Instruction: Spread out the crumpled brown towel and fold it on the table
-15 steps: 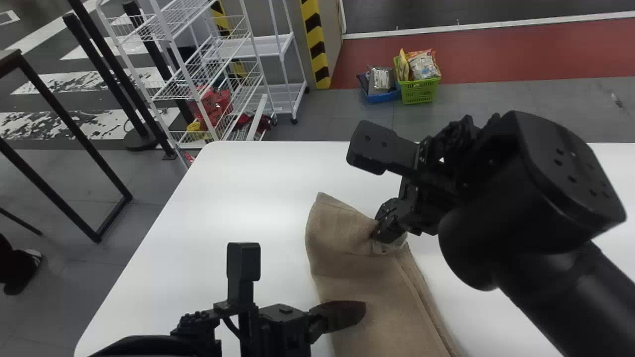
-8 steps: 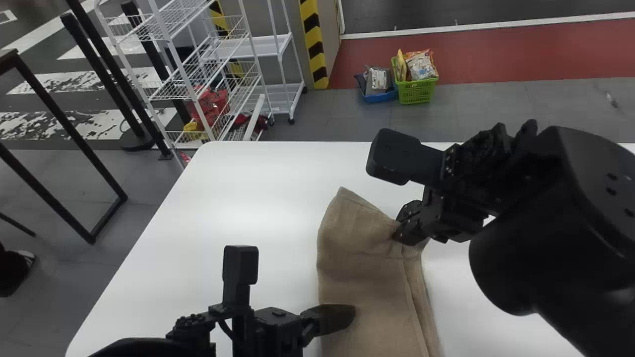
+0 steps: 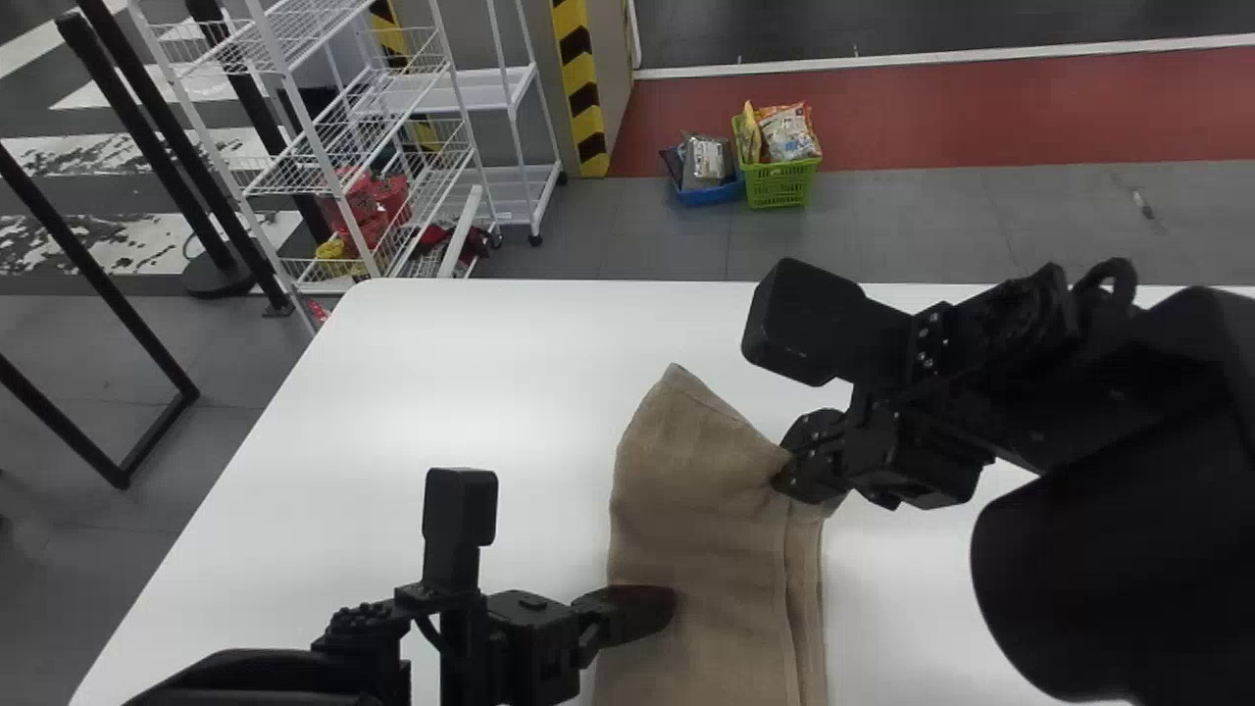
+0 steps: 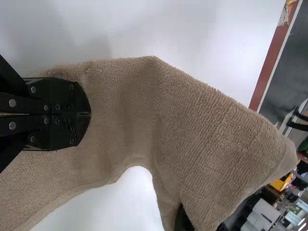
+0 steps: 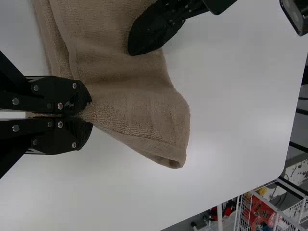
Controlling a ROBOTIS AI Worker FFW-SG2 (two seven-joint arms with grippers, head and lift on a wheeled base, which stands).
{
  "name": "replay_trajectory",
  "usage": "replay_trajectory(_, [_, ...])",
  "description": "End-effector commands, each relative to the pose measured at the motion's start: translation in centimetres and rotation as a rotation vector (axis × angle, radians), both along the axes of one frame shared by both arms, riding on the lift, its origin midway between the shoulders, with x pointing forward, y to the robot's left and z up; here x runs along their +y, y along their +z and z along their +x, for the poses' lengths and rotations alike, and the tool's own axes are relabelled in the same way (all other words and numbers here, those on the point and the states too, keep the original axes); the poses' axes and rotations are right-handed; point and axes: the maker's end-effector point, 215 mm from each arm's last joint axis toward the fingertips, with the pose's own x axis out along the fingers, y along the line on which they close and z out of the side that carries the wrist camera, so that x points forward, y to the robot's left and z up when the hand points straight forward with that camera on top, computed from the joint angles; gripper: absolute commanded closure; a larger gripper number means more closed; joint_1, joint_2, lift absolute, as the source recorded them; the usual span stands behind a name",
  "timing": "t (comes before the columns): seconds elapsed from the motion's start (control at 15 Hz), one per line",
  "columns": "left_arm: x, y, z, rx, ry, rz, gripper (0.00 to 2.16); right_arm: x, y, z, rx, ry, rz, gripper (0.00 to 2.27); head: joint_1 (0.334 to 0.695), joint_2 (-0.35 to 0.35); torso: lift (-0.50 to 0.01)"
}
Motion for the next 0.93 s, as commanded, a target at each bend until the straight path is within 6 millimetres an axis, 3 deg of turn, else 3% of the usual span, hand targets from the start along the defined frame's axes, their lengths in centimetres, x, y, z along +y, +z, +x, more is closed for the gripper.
replay_trajectory(0.0, [-0.7, -0.1, 0.2, 0.002, -0.01, -0.003, 1.96, 0.8, -1.0, -2.5, 0.032, 0.032, -0.004, 1.11, 0.695, 0.181, -0.127])
replay_trajectory(0.47, [-0.9, -0.3, 0.1, 0.007, -0.011, -0.003, 1.97, 2.2, -1.7, -7.1, 0.077, 0.066, -0.007, 1.11, 0.695, 0.21, -0.127])
replay_trajectory(0.73, [-0.7, -0.3, 0.2, 0.003, -0.009, -0.005, 1.97, 0.7, -1.5, -8.7, 0.087, 0.047, -0.014, 1.11, 0.695, 0.216, -0.127])
replay_trajectory(0.87, [-0.5, 0.4, -0.2, -0.005, -0.01, -0.019, 1.97, -0.4, -1.6, -7.8, 0.066, 0.021, -0.035, 1.11, 0.695, 0.208, -0.127])
